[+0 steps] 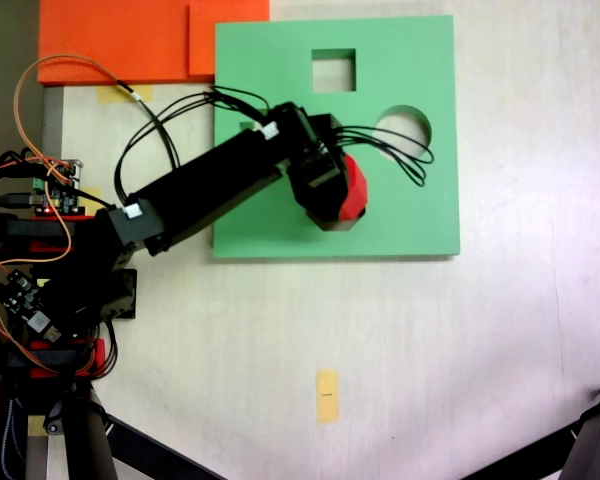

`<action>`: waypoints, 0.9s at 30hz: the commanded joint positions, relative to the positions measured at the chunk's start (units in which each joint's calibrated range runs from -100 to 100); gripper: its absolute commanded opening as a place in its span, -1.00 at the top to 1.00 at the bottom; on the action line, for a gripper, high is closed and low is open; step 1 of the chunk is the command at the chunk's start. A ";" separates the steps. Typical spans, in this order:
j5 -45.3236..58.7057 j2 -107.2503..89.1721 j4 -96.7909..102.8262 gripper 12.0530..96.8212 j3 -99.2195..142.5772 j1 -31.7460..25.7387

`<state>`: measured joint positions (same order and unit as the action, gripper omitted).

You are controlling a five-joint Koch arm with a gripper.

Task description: Put the octagonal pillar block into the corresponding hole

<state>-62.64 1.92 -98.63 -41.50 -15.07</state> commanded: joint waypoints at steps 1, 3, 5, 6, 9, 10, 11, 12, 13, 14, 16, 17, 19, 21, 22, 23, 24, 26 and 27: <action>0.15 -3.31 -1.37 0.38 -0.18 0.10; 0.15 -3.87 -1.37 0.38 -0.08 0.20; 0.15 -4.71 -1.37 0.38 0.02 0.24; 0.15 -5.13 -1.37 0.38 0.12 0.29; 0.15 -5.41 -1.37 0.38 0.62 0.39; 0.15 -5.55 -1.37 0.38 1.12 0.44; 0.15 -5.69 -1.37 0.38 1.52 0.49; 0.15 -6.11 -1.37 0.38 1.82 0.49; 0.15 -6.11 -1.37 0.38 2.22 0.54; 0.15 -6.24 -1.37 0.38 2.42 0.59; 0.20 -5.69 -1.37 0.38 2.92 0.63; 0.20 -5.27 -1.37 0.38 2.92 0.63; 0.20 -4.15 -1.37 0.38 3.11 0.63; 0.20 -3.17 -1.37 0.38 3.11 0.63; 0.20 -2.61 -1.37 0.38 3.11 0.63; 0.24 -2.19 -1.37 0.38 3.11 0.63; 0.59 -1.64 -1.37 0.38 3.11 0.68; 1.42 -0.38 -1.37 0.38 3.01 0.88; 1.95 0.18 -1.37 0.38 3.01 1.03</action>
<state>-61.90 2.33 -98.53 -37.68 -14.82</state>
